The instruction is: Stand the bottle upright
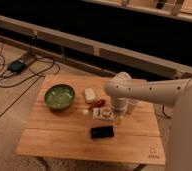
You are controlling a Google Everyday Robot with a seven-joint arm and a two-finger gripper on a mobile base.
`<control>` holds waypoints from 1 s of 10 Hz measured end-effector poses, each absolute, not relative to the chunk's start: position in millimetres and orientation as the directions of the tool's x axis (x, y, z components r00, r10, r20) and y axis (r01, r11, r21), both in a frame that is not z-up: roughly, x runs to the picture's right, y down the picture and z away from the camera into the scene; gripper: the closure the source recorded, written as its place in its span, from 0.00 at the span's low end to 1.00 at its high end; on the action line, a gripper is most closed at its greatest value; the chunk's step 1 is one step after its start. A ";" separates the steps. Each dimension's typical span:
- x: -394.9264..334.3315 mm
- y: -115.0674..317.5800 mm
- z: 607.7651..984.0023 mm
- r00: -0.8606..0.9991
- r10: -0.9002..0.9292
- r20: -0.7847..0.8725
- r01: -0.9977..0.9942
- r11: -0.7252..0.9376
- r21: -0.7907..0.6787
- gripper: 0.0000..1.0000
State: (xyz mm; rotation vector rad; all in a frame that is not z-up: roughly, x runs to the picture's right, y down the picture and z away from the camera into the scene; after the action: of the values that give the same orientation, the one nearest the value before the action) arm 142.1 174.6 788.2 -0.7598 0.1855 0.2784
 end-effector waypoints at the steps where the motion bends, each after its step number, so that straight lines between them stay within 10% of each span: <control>1: 145.3 172.3 787.9 0.955 0.254 -0.154 -0.290 0.691 -0.661 1.00; 10: 133.0 165.9 817.9 0.838 0.474 0.269 -0.141 0.666 -0.732 1.00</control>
State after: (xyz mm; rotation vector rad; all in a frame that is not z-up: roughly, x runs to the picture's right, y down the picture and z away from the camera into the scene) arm 133.0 165.9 817.9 -0.7689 -0.4681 0.3619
